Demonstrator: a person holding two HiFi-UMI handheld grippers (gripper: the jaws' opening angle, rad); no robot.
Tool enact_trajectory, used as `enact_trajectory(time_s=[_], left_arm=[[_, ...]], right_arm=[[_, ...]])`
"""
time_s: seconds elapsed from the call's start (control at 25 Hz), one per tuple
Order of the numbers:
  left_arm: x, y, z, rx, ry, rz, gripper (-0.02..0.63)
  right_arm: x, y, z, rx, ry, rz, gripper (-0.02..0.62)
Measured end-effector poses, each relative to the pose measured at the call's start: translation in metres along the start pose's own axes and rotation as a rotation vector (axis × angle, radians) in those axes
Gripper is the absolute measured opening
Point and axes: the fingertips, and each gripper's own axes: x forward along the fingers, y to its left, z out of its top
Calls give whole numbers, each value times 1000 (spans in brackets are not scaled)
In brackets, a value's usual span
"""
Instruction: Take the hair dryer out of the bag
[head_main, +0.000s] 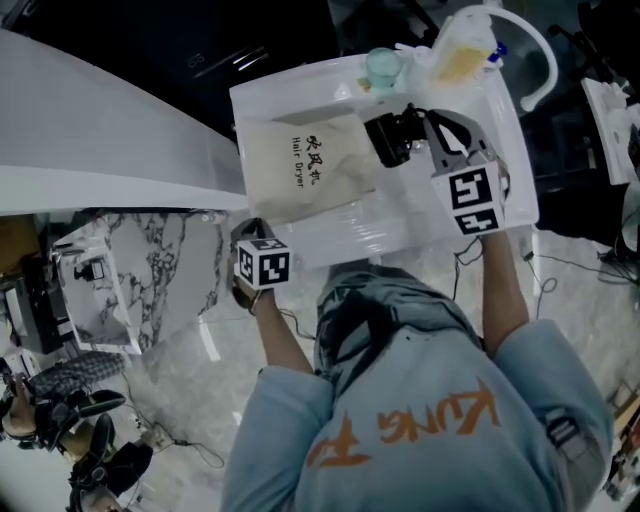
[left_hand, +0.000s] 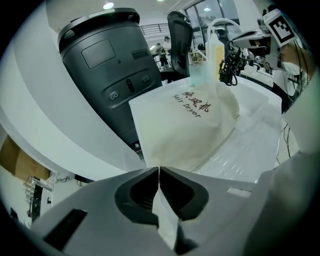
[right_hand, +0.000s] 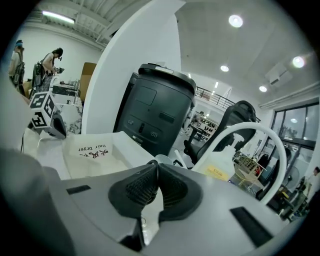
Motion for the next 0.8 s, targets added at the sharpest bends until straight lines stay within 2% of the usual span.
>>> enact_trajectory(time_s=[0.16,0.32,0.52,0.64,0.72,0.8], left_arm=[[1,-1,-1,-37,6,-15,11],[-3,0,13,-180,-21,-126,26],[-25,0,41,-192,-80,-183,78],[-38,-16,83,-181,-221,-205,78],[-46,-39,111,-164,-313,-243,78],[-52,-70,129,-122,-368,-284,75]], right_arm=[[-11,-20,-18,41,38,-38,18],[-22,-32,-31,60,77,-66,18],[-31,-39,-47,66,120,-88,18],[-37,-44,-59,75,149,-103,18],[-40,-45,-67,80,171,-112,18],[-42,-45,-75,86,195,-117,18]])
